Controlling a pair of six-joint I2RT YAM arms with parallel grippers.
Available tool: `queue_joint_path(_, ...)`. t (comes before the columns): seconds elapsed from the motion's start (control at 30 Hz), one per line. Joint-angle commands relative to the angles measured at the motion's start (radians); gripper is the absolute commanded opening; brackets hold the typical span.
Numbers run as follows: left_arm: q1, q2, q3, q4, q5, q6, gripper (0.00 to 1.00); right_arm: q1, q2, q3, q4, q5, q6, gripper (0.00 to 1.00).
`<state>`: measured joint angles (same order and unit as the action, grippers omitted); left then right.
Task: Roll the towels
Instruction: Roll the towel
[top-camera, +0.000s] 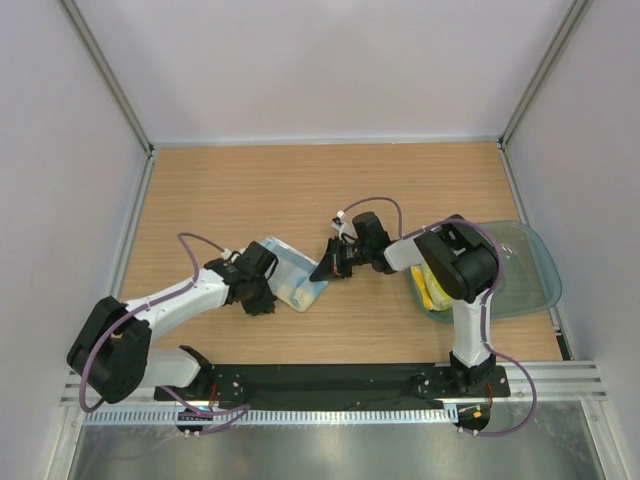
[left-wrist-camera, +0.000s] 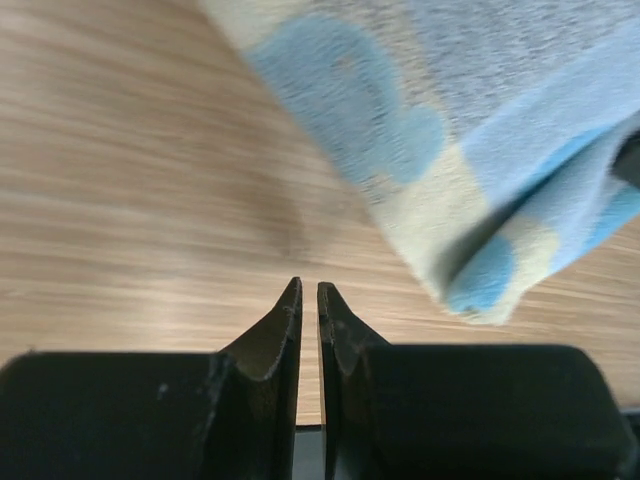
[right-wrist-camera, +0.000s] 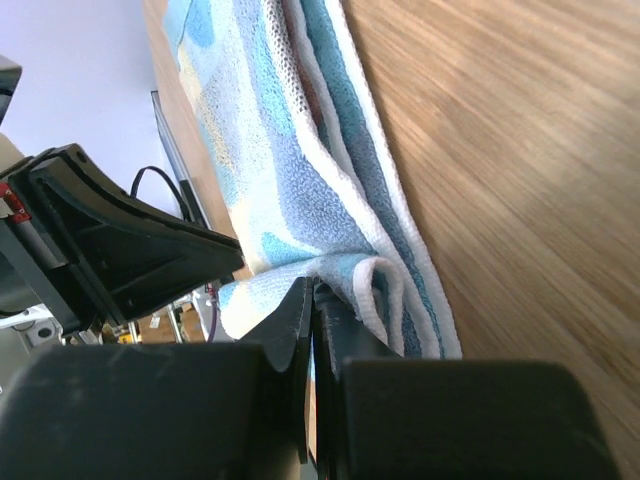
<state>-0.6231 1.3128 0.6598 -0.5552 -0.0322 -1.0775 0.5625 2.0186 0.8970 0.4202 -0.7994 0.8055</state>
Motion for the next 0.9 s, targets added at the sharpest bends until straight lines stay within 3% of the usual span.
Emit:
queue_joint_path(0.0,-0.009,-0.069,0.055,-0.167,-0.133,0.057,0.11,-0.009,0.012,0.011,-0.096,0.135,-0.075,0.01)
queue_joint_path(0.13,-0.115,-0.093,0.178,-0.247,-0.349,0.167,0.14,-0.003,-0.004,0.025,-0.136,0.147,-0.101,0.01)
queue_joint_path(0.27,-0.239,-0.066,0.277,-0.218,-0.412,0.296,0.22,0.01,-0.02,0.033,-0.153,0.147,-0.111,0.01)
queue_joint_path(0.47,-0.36,0.058,0.346,-0.059,-0.393,0.439,0.34,0.034,-0.046,0.054,-0.201,0.16,-0.138,0.01)
queue_joint_path(0.6,-0.368,0.143,0.362,0.055,-0.33,0.513,0.36,0.037,-0.052,0.063,-0.227,0.167,-0.15,0.01)
queue_joint_path(0.87,-0.368,0.29,0.377,0.078,-0.285,0.55,0.4,0.036,-0.057,0.075,-0.256,0.169,-0.164,0.01)
